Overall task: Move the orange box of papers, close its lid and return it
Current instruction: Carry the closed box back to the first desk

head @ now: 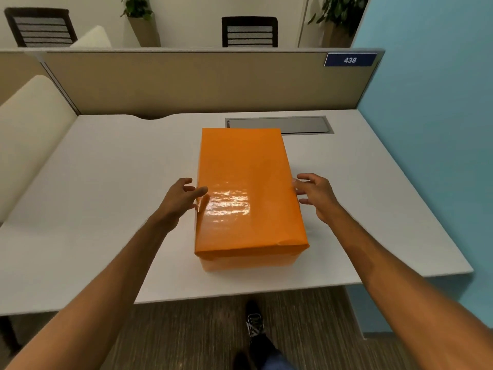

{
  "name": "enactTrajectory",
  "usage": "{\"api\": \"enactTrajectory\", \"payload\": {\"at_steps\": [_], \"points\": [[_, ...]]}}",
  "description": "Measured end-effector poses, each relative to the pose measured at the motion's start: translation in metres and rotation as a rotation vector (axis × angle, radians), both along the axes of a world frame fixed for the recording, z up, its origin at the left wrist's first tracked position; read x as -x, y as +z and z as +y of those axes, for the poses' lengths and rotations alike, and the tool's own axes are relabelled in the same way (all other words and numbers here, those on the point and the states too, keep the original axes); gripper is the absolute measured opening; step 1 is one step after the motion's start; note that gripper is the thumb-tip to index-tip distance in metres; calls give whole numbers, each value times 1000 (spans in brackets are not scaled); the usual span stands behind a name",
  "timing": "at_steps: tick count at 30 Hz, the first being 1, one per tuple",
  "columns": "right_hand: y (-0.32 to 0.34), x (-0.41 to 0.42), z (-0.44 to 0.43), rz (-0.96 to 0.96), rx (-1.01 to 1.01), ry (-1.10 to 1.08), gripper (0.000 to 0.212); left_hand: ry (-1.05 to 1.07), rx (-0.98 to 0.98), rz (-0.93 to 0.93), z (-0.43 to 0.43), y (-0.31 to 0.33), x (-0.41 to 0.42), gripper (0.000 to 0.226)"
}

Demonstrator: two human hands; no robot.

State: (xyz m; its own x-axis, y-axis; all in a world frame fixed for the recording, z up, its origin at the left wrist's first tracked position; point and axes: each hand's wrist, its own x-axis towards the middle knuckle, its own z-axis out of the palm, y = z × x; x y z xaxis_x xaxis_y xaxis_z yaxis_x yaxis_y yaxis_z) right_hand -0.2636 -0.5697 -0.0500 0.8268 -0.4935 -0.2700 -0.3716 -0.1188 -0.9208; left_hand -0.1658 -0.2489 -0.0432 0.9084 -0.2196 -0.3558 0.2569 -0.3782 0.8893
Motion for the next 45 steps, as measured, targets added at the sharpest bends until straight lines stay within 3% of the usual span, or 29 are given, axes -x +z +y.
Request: {"api": "enactTrajectory", "payload": {"at_steps": [18, 27, 34, 42, 45], "points": [[1, -176, -42, 13, -75, 11, 27, 122, 1, 65, -62, 4, -145, 53], [-11, -189, -44, 67, -130, -78, 35, 224, 39, 89, -63, -12, -151, 59], [-16, -190, -39, 78, -56, -93, 19, 214, 10, 68, -64, -12, -150, 59], [-6, -173, -34, 122, 15, -7, 37, 199, -34, 38, -64, -1, -137, 57], [-4, -153, -28, 95, 20, 34, 34, 192, -26, -3, -54, -2, -121, 52]]}}
